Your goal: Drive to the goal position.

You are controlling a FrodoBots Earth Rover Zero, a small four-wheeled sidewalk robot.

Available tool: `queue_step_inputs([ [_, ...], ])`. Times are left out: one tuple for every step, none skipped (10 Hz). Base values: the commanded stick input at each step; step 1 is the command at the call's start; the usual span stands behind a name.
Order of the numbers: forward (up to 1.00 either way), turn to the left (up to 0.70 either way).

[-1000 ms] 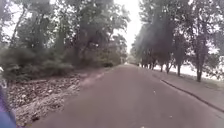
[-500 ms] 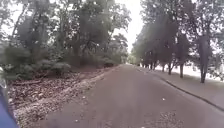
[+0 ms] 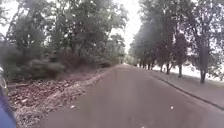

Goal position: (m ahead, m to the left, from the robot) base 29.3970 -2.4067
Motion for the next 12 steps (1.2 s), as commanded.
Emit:
queue_step_inputs([
  [0.70, -0.01],
  [0.70, -0.01],
  [0.70, -0.01],
  [0.70, -0.01],
  [0.70, -0.01],
  [0.70, -0.01],
  [0.70, -0.01],
  [0.70, -0.01],
  [0.70, -0.01],
  [0.70, -0.01],
  [0.70, -0.01],
  [0.70, -0.24],
])
